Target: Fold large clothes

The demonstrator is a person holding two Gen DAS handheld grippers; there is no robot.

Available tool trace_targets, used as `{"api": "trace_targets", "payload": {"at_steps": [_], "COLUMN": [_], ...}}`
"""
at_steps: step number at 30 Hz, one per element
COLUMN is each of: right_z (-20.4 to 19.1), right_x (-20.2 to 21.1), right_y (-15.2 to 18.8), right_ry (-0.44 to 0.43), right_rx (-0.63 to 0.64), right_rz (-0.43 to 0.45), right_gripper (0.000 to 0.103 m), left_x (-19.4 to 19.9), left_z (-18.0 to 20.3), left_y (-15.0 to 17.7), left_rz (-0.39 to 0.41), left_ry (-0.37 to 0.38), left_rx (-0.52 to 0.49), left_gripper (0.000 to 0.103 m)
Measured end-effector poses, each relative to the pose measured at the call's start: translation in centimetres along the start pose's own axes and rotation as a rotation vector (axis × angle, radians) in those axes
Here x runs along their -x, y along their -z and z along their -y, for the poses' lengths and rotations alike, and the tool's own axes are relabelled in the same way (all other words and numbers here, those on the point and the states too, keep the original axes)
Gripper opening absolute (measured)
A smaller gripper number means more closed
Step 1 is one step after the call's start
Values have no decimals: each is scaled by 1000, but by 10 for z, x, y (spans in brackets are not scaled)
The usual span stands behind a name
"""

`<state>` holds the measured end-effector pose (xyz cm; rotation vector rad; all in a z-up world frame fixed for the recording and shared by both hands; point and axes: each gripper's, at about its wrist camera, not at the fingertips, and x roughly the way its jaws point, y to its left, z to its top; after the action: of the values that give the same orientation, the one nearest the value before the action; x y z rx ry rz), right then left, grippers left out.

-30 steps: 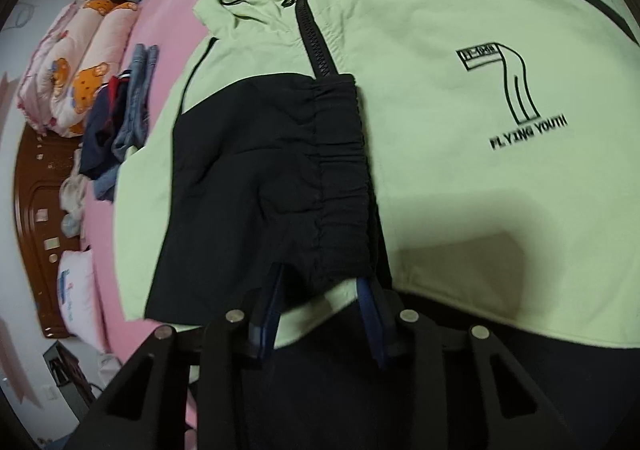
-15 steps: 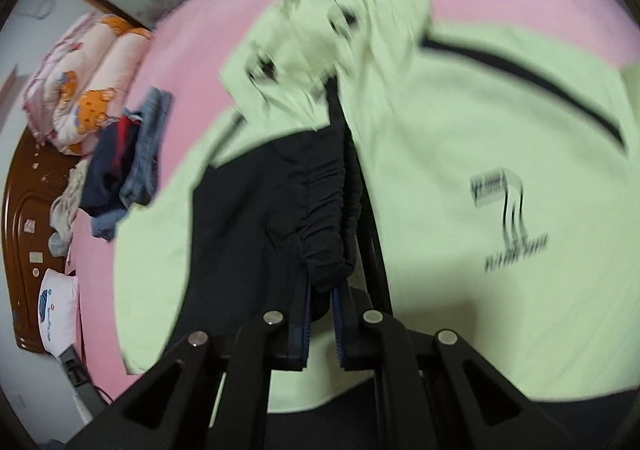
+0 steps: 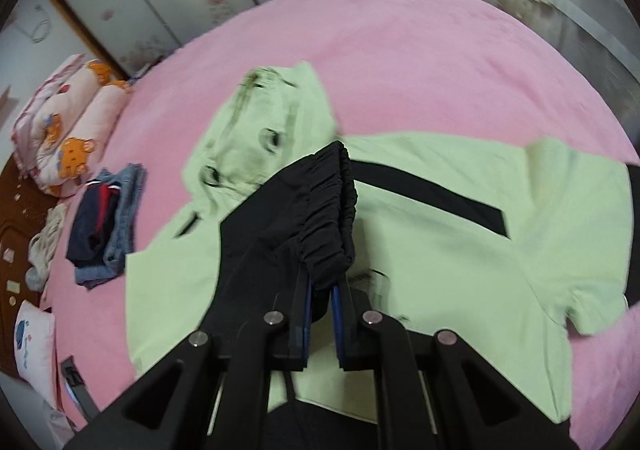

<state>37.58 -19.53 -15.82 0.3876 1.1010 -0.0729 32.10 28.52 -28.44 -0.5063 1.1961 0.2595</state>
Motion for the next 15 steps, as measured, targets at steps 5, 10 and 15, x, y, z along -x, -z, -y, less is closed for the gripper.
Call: {"api": "trace_targets", "payload": {"at_steps": [5,10,15], "right_z": [39,61,74], "right_x": [-14,-35,-49], "right_y": [23,53,70], "right_ry": [35,108,131], "right_rx": [-102,-175,-205], "right_rz": [-91,-175,-197], "right_gripper": [8,8,8], "left_x": [-13,-19,-26], "left_z": [24,35,45], "left_y": [-2,-1,0], "left_rz": [-3,-12,-26], "left_ry": [-24,-44,-60], "left_rx": [-15,-18,-31], "left_gripper": [18,18,18]}}
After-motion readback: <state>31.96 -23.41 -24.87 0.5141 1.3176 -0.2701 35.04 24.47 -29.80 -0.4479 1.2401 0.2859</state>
